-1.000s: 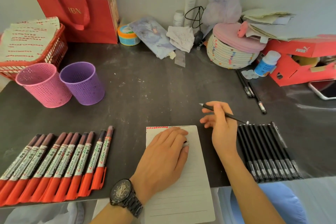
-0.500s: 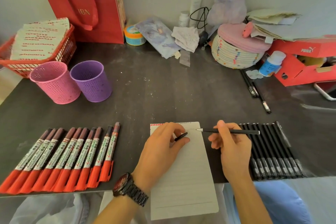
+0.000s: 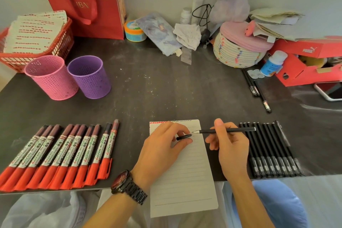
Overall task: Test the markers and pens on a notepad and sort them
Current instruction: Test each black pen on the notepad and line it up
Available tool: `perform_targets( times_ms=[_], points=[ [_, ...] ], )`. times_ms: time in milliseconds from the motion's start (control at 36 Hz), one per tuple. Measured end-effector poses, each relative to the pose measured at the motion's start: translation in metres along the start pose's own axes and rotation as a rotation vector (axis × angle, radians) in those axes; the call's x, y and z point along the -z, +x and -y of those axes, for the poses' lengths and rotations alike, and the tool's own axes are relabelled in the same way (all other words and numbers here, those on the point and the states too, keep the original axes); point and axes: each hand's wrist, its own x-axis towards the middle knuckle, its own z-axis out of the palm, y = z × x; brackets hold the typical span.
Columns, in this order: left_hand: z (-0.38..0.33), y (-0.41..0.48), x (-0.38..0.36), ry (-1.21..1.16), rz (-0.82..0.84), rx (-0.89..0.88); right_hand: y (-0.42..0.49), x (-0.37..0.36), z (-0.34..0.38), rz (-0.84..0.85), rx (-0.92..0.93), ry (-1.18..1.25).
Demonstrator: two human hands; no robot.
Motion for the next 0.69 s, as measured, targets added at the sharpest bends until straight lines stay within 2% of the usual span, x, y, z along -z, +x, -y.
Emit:
perform_targets(
  times_ms=[278, 694],
  points=[
    [0.001, 0.001, -0.002, 0.006, -0.011, 0.011, 0.001, 0.000, -0.002, -0.039, -0.001, -0.055],
    [-0.004, -0.001, 0.002, 0.017, -0.068, -0.034, -0.003, -0.008, 0.004, 0.111, -0.008, -0.177]
  ],
)
